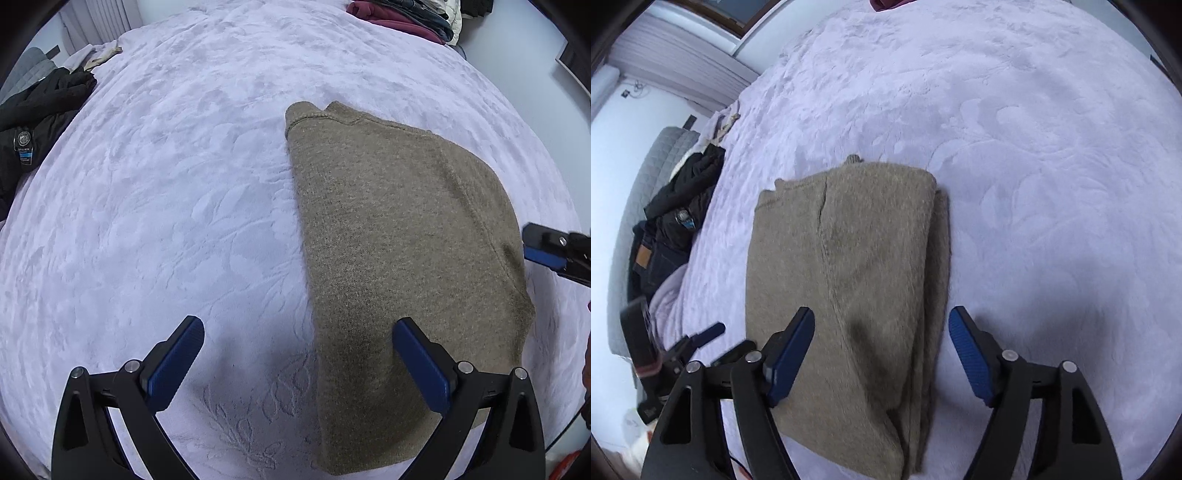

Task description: Fold small clothes

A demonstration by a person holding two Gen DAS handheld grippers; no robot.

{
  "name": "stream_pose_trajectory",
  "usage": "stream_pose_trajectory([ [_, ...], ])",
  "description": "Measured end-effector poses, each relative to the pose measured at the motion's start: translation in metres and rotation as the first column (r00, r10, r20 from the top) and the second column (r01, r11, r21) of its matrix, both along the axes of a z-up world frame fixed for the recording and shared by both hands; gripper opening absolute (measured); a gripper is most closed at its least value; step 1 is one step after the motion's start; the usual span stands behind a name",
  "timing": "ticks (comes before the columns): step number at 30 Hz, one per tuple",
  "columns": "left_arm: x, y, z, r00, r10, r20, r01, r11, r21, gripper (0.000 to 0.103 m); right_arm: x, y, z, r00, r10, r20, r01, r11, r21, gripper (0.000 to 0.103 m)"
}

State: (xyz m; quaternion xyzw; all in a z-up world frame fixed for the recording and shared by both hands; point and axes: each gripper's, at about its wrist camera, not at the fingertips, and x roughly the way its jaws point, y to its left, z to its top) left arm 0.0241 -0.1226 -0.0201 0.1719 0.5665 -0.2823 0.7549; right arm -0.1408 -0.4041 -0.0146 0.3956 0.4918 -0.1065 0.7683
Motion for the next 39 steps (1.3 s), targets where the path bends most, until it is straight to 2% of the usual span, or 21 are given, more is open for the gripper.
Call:
stream_pose_trajectory([
  [1,-0.001,-0.001,0.000,1.000,0.000,0.003,0.000,1.000,0.002,0.103,0.005,-0.005,-0.006,1.000,-0.015,0.006,0.014,0.999,0.038,0.046],
  [2,-0.002,-0.002,0.001,1.000,-0.001,0.009,0.001,1.000,0.004,0.103,0.009,-0.009,-0.013,0.999,-0.033,0.002,0.033,0.996,0.077,0.040],
  [3,-0.002,-0.002,0.001,1.000,-0.003,0.014,0.003,1.000,0.003,0.103,0.012,-0.014,-0.019,0.999,-0.048,-0.007,0.049,0.993,0.105,0.017],
  [4,-0.002,-0.002,0.002,1.000,-0.006,0.017,0.006,1.000,0.000,0.103,0.013,-0.014,-0.021,0.999,-0.050,-0.016,0.051,0.993,0.104,0.008],
  [8,0.000,-0.005,-0.003,1.000,-0.009,-0.002,0.009,1.000,-0.002,0.103,0.001,-0.014,-0.035,0.997,-0.044,-0.070,0.048,0.997,0.057,0.008],
  [12,0.001,-0.005,-0.003,1.000,-0.012,0.000,0.012,1.000,-0.009,0.103,-0.009,-0.017,-0.030,0.998,-0.056,0.014,0.054,0.992,0.118,0.009],
  [14,0.003,-0.003,-0.004,1.000,-0.020,-0.010,0.020,0.999,-0.026,0.103,-0.010,-0.021,-0.025,0.997,-0.052,0.053,0.044,0.989,0.144,0.013],
  [15,0.004,-0.002,-0.004,0.999,-0.030,-0.024,0.029,0.998,-0.047,0.103,-0.011,-0.024,-0.023,0.997,-0.052,0.055,0.044,0.989,0.143,0.020],
  [16,0.005,0.000,-0.002,0.998,-0.043,-0.049,0.039,0.996,-0.086,0.103,-0.011,-0.029,-0.020,0.997,-0.053,0.062,0.045,0.990,0.134,0.041],
  [18,0.008,0.005,0.001,0.994,-0.060,-0.089,0.046,0.987,-0.156,0.103,-0.012,-0.037,-0.017,0.992,-0.059,0.109,0.043,0.988,0.151,0.067],
  [20,0.013,0.006,0.004,0.992,-0.081,-0.101,0.061,0.980,-0.189,0.103,-0.009,-0.042,-0.022,0.987,-0.043,0.154,0.008,0.975,0.222,0.067],
  [22,0.019,0.005,-0.001,0.981,-0.133,-0.145,0.098,0.970,-0.225,0.103,-0.004,-0.044,-0.032,0.989,-0.018,0.145,-0.019,0.967,0.255,0.067],
  [26,0.026,-0.001,-0.020,0.941,-0.206,-0.267,0.125,0.948,-0.291,0.103,0.009,-0.045,-0.058,0.992,0.051,0.117,-0.085,0.950,0.299,0.067],
  [28,0.023,-0.006,-0.025,0.920,-0.261,-0.293,0.155,0.927,-0.341,0.103,0.013,-0.044,-0.067,0.990,0.074,0.123,-0.109,0.945,0.309,0.067],
  [30,0.018,-0.014,-0.031,0.907,-0.295,-0.300,0.183,0.919,-0.350,0.103,0.020,-0.043,-0.071,0.984,0.095,0.152,-0.141,0.935,0.326,0.067],
  [34,0.011,-0.029,-0.041,0.898,-0.307,-0.315,0.196,0.920,-0.339,0.103,0.038,-0.040,-0.076,0.973,0.148,0.176,-0.202,0.917,0.345,0.067],
  [37,0.013,-0.035,-0.050,0.895,-0.282,-0.345,0.156,0.923,-0.350,0.103,0.053,-0.035,-0.078,0.964,0.180,0.197,-0.242,0.899,0.364,0.067],
  [39,0.012,-0.038,-0.057,0.894,-0.271,-0.356,0.143,0.927,-0.347,0.103,0.060,-0.034,-0.086,0.967,0.167,0.194,-0.233,0.891,0.390,0.065],
])
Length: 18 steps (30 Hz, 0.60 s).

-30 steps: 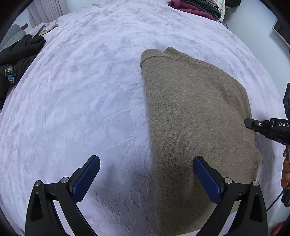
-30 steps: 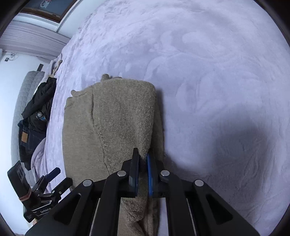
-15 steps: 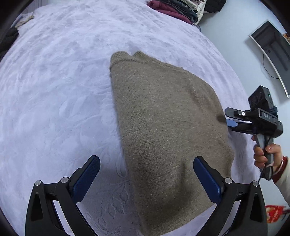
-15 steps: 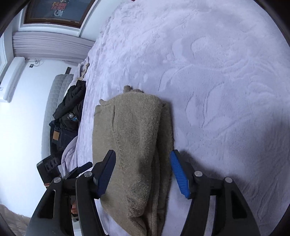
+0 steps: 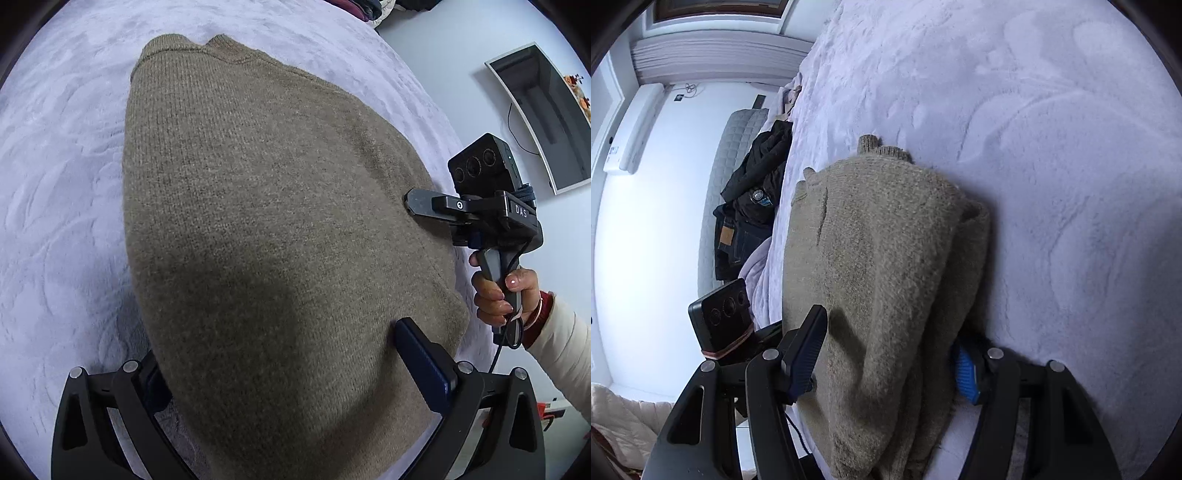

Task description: Fold small clothes

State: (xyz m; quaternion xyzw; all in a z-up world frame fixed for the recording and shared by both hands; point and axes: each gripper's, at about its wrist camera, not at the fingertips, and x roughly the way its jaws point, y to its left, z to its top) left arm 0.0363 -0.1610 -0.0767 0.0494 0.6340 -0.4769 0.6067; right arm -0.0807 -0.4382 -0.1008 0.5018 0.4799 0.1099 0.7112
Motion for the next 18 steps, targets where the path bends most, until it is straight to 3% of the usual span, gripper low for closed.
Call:
stream_pose_trajectory([
  [3,-0.006,-0.002,0.002,0.999,0.014,0.048,-0.015,1.000,0.013,0.095,0.004,-0.001,-0.014,0.997,-0.069,-0.046,0.071,0.997,0.040,0.044],
  [4,-0.008,0.000,0.006,0.998,0.014,0.064,-0.015,1.000,0.008,0.085,0.003,0.000,-0.015,0.995,-0.084,-0.046,0.087,0.995,0.054,0.038],
  [8,-0.005,0.013,0.021,0.997,0.037,0.068,-0.035,0.999,-0.033,0.050,-0.001,0.007,-0.001,0.991,-0.136,-0.009,0.136,0.987,0.081,0.034],
  [18,-0.022,0.054,0.071,0.996,0.026,0.084,-0.014,0.990,-0.140,0.046,-0.009,0.044,0.057,0.977,-0.199,0.070,0.187,0.970,0.153,0.033],
])
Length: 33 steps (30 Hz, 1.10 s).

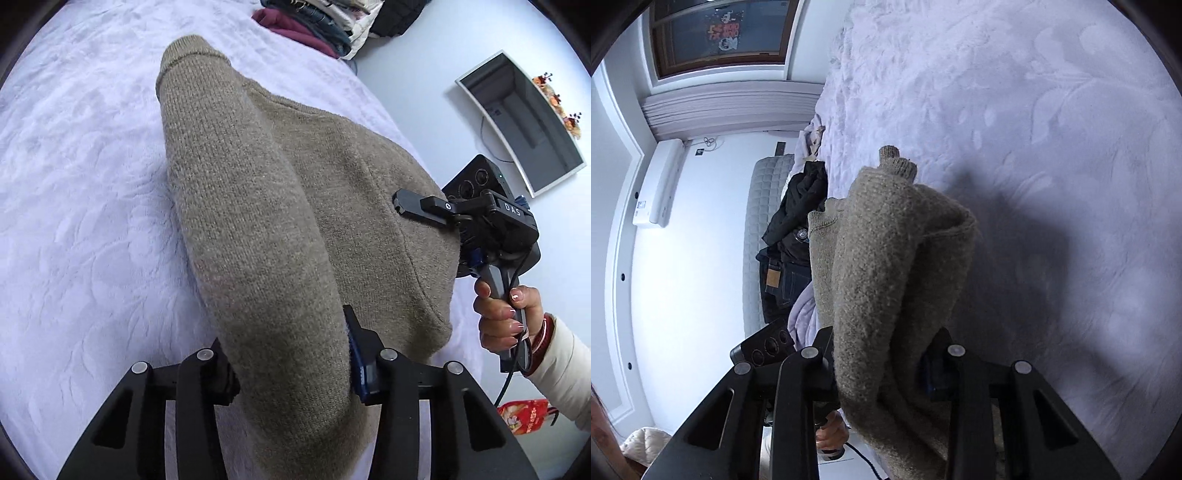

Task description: Fold small clothes

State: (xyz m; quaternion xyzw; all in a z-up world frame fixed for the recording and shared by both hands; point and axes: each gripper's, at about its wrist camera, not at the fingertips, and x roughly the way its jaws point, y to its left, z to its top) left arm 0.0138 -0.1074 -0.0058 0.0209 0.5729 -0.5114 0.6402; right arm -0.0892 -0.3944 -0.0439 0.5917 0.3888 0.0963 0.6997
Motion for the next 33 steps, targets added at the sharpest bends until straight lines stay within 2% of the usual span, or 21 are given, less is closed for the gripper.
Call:
stream_pose_trajectory([
  [7,-0.018,0.057,0.041,1.000,0.000,0.000,0.000,0.999,-0.053,0.046,-0.018,0.041,0.043,1.000,-0.008,0.029,0.007,1.000,0.025,0.034],
  [13,-0.039,0.121,0.063,1.000,-0.024,0.011,0.025,0.999,-0.022,0.046,-0.038,0.100,0.060,1.000,0.012,0.018,-0.013,0.998,0.062,0.034],
  [19,-0.063,0.191,0.057,1.000,-0.012,-0.006,0.013,0.999,0.049,0.047,-0.063,0.160,0.038,0.999,0.038,-0.013,-0.036,0.991,0.126,0.034],
  [22,-0.075,0.221,0.043,1.000,-0.007,0.007,0.007,0.995,0.096,0.047,-0.067,0.184,0.016,0.998,0.052,-0.041,-0.045,0.989,0.139,0.034],
  [24,-0.076,0.230,0.020,0.999,0.009,0.032,-0.014,0.988,0.156,0.047,-0.067,0.194,-0.002,0.995,0.065,-0.075,-0.056,0.991,0.124,0.034],
  [27,-0.076,0.243,-0.005,0.997,0.042,0.062,-0.056,0.967,0.249,0.047,-0.061,0.205,-0.031,0.977,0.110,-0.183,-0.104,0.994,0.039,0.034],
  [29,-0.074,0.255,-0.005,0.994,0.078,0.073,-0.094,0.965,0.245,0.047,-0.058,0.204,-0.034,0.966,0.102,-0.237,-0.120,0.991,-0.062,0.039],
  [30,-0.074,0.260,0.000,0.992,0.098,0.074,-0.113,0.965,0.235,0.047,-0.058,0.201,-0.031,0.958,0.089,-0.274,-0.127,0.984,-0.126,0.049],
  [31,-0.075,0.264,0.006,0.989,0.108,0.098,-0.129,0.962,0.239,0.047,-0.060,0.199,-0.025,0.947,0.071,-0.314,-0.138,0.971,-0.197,0.060],
  [33,-0.079,0.275,0.019,0.975,0.110,0.191,-0.159,0.951,0.264,0.048,-0.066,0.199,-0.009,0.925,0.044,-0.377,-0.183,0.922,-0.342,0.061],
])
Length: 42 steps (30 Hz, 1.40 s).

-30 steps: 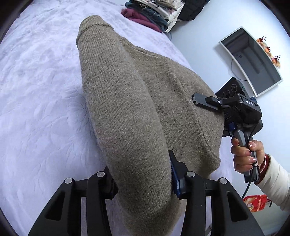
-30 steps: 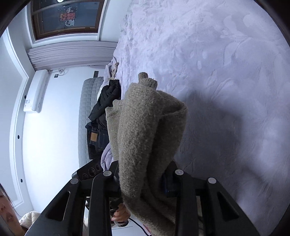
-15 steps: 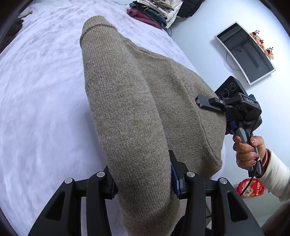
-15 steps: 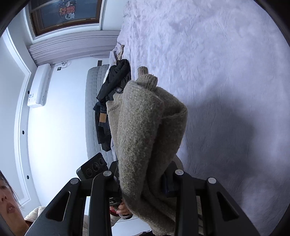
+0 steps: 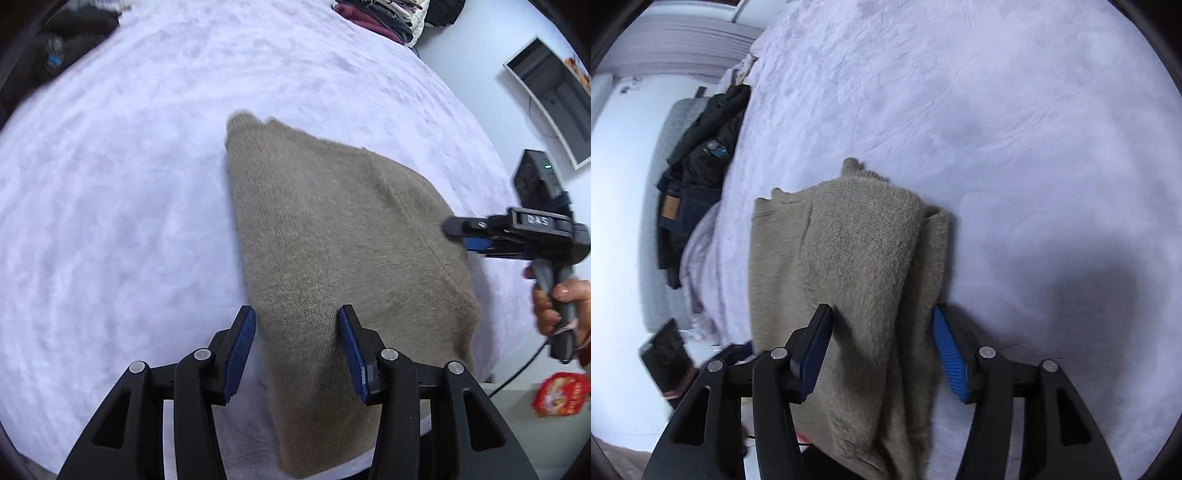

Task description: Fold small clothes

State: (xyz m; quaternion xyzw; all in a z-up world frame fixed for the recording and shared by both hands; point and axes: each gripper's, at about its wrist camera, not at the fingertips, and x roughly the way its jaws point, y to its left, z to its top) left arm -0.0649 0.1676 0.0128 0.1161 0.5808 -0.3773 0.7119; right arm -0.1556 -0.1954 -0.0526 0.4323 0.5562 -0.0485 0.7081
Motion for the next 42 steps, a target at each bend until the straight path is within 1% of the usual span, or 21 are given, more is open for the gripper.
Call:
stream_pose_trajectory([
  [2,-0.006,0.007,0.012,0.996,0.009,0.083,-0.013,0.999,0.042,0.073,-0.004,-0.002,0.020,1.000,0.014,-0.022,-0.016,0.997,-0.078,0.061],
  [3,-0.011,-0.007,0.020,0.993,0.023,0.116,-0.028,0.999,0.045,0.075,-0.008,0.000,0.030,1.000,0.014,-0.019,-0.016,0.995,-0.103,0.060],
  [5,-0.006,0.010,0.032,0.988,0.038,0.152,-0.045,0.998,0.040,0.075,-0.015,0.010,0.048,1.000,0.027,0.002,-0.027,0.990,-0.139,0.059],
  [6,-0.006,0.016,0.035,0.987,0.048,0.155,-0.055,0.998,0.043,0.075,-0.017,0.018,0.056,0.999,0.038,0.020,-0.035,0.987,-0.157,0.052],
  [7,-0.010,0.015,0.033,0.986,0.060,0.154,-0.068,0.997,0.046,0.076,-0.019,0.026,0.063,0.998,0.053,0.039,-0.045,0.984,-0.171,0.034],
  [8,-0.012,0.018,0.035,0.986,0.070,0.151,-0.078,0.996,0.052,0.090,-0.017,0.037,0.070,0.995,0.079,0.057,-0.067,0.981,-0.184,0.024],
  [9,-0.011,0.004,0.036,0.985,0.083,0.150,-0.093,0.994,0.065,0.099,-0.014,0.050,0.076,0.992,0.108,0.066,-0.093,0.977,-0.192,0.011],
  [10,-0.012,-0.004,0.033,0.983,0.095,0.156,-0.109,0.990,0.084,0.103,-0.011,0.063,0.080,0.987,0.142,0.073,-0.124,0.970,-0.208,0.011],
  [11,-0.012,-0.013,0.030,0.984,0.096,0.151,-0.111,0.989,0.094,0.103,-0.008,0.075,0.082,0.982,0.176,0.073,-0.155,0.961,-0.228,0.011],
  [13,-0.011,-0.011,0.018,0.985,0.103,0.139,-0.118,0.988,0.103,0.103,-0.005,0.099,0.077,0.968,0.247,0.044,-0.226,0.936,-0.269,0.011],
  [16,-0.015,-0.008,0.010,0.989,0.106,0.103,-0.118,0.987,0.110,0.103,-0.008,0.115,0.053,0.953,0.292,-0.075,-0.298,0.879,-0.373,0.011],
  [17,-0.016,-0.007,0.008,0.989,0.107,0.100,-0.118,0.986,0.116,0.103,-0.013,0.113,0.041,0.951,0.290,-0.109,-0.309,0.869,-0.385,0.010],
  [18,-0.018,-0.007,0.006,0.989,0.106,0.100,-0.119,0.985,0.127,0.103,-0.021,0.108,0.028,0.953,0.274,-0.128,-0.303,0.878,-0.371,0.007],
  [20,-0.021,-0.004,0.003,0.990,0.097,0.102,-0.113,0.981,0.155,0.103,-0.039,0.097,0.009,0.967,0.216,-0.136,-0.250,0.913,-0.324,0.007],
  [22,-0.024,-0.003,0.000,0.991,0.087,0.099,-0.104,0.979,0.177,0.103,-0.053,0.088,0.002,0.977,0.160,-0.140,-0.195,0.935,-0.296,0.012],
  [25,-0.029,-0.001,-0.001,0.993,0.072,0.096,-0.090,0.974,0.206,0.103,-0.069,0.082,-0.001,0.975,0.105,-0.197,-0.160,0.943,-0.291,0.012],
  [32,-0.043,-0.001,0.014,0.996,0.030,0.081,-0.050,0.966,0.255,0.103,-0.084,0.078,0.026,0.975,0.033,-0.220,-0.097,0.954,-0.284,0.013],
  [33,-0.044,-0.002,0.019,0.996,0.025,0.081,-0.045,0.965,0.257,0.103,-0.082,0.079,0.030,0.974,0.030,-0.222,-0.093,0.955,-0.280,0.016],
  [39,-0.049,-0.007,0.056,0.995,0.019,0.097,-0.043,0.966,0.254,0.103,-0.056,0.100,0.065,0.973,0.042,-0.225,-0.104,0.957,-0.271,0.016],
  [41,-0.049,-0.009,0.065,0.994,0.028,0.105,-0.054,0.966,0.252,0.103,-0.044,0.104,0.077,0.974,0.049,-0.223,-0.112,0.954,-0.279,0.024],
  [42,-0.049,-0.009,0.068,0.993,0.034,0.110,-0.062,0.965,0.254,0.103,-0.039,0.106,0.084,0.974,0.053,-0.221,-0.117,0.950,-0.289,0.042],
])
